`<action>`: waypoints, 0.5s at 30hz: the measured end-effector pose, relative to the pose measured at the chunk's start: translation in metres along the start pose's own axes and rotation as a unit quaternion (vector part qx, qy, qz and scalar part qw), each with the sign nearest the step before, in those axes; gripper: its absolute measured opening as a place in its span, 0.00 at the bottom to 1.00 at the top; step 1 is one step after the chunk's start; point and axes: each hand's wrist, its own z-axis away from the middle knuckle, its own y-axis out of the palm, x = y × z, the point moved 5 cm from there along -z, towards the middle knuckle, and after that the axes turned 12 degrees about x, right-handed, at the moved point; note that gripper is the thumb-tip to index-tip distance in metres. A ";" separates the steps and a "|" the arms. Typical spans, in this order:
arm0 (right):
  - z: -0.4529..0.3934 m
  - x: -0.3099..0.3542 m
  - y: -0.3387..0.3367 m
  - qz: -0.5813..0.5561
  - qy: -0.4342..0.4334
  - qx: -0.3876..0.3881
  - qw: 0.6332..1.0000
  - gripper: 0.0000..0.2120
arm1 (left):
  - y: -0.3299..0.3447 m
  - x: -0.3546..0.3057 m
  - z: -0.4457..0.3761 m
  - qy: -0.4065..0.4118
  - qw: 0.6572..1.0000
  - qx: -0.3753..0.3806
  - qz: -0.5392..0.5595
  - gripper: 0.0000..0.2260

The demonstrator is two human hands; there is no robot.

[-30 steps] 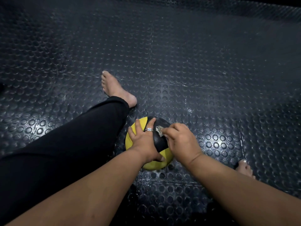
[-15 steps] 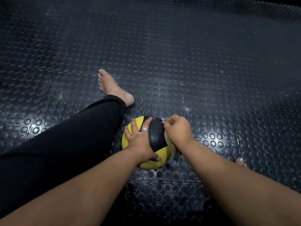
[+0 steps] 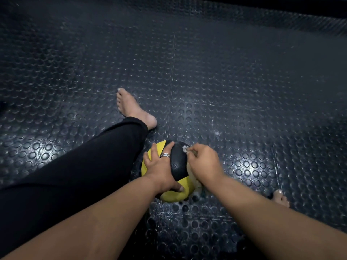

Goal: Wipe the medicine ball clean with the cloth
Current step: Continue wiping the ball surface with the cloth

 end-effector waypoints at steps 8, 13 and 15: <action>-0.017 -0.023 -0.010 -0.035 0.090 0.008 0.995 0.08 | 0.004 0.001 0.001 0.005 1.000 -0.003 -0.005 0.60; 0.002 -0.007 0.007 -0.073 0.026 0.002 0.997 0.07 | 0.000 0.004 -0.002 0.007 1.000 0.005 0.009 0.60; -0.005 -0.015 0.001 -0.056 0.054 -0.016 0.997 0.08 | 0.001 0.000 -0.002 0.003 1.000 0.004 0.006 0.60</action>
